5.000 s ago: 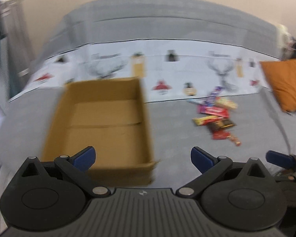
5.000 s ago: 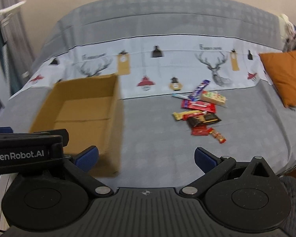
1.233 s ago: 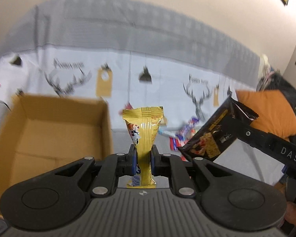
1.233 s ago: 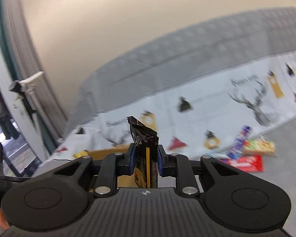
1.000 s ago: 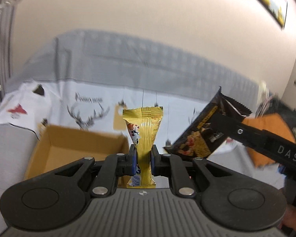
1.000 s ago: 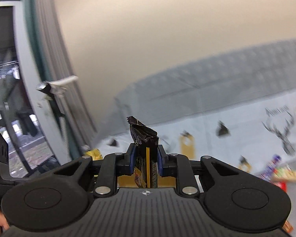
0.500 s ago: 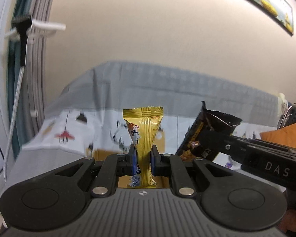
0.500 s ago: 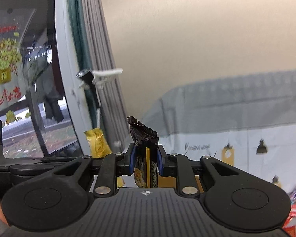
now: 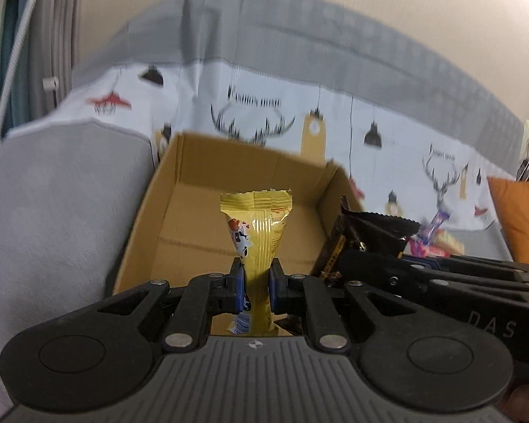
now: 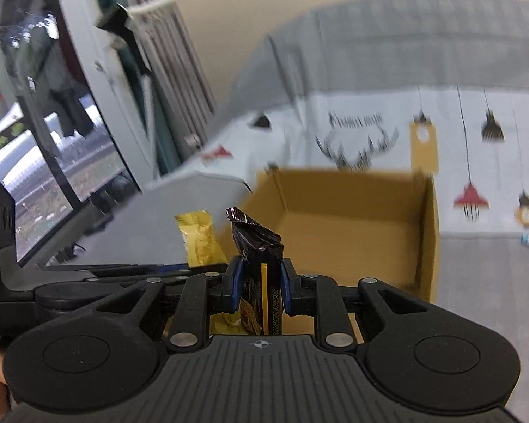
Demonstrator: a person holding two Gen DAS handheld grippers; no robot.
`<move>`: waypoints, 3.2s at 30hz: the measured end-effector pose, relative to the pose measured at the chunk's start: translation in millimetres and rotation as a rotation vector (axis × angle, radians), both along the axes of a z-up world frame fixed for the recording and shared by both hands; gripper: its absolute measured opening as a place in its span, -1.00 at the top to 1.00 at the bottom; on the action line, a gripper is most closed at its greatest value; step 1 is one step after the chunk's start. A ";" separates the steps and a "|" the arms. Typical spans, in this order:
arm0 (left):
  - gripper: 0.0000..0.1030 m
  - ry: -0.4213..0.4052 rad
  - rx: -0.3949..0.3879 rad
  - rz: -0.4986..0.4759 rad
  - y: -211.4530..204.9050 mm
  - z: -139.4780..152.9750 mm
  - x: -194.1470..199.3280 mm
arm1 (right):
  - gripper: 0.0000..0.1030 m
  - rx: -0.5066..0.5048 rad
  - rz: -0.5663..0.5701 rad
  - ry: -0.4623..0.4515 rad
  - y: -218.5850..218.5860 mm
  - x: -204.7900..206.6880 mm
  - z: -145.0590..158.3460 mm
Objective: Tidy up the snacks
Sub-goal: 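Carry both bars over the cardboard box and open both tools to drop them, then grasp the red square packet with left tool while right tool grasps wrapped candy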
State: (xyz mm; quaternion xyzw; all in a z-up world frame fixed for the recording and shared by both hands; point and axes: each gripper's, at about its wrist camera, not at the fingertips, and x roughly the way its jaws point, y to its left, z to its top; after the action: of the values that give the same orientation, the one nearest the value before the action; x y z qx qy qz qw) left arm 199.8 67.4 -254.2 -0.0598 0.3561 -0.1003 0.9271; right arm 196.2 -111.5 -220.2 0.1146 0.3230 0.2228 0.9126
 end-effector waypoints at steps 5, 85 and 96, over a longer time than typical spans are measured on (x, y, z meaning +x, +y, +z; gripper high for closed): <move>0.72 0.055 0.001 -0.026 -1.2 -29.1 18.3 | 0.55 0.013 -0.026 0.104 -4.9 15.4 -29.3; -0.99 0.230 0.144 -0.367 -464.8 -188.9 103.1 | -0.63 -0.061 -0.444 0.150 -406.7 -22.5 -185.5; 0.05 0.228 0.203 -0.381 -428.6 -176.8 96.8 | 0.47 -0.282 -0.387 0.135 -381.5 -17.5 -189.3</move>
State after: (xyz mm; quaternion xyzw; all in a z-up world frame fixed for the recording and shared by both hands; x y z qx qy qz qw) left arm 296.6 -361.1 -431.0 0.0908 0.4714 -0.2297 0.8466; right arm 178.7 -493.0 -409.4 0.0603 0.3830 -0.0116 0.9217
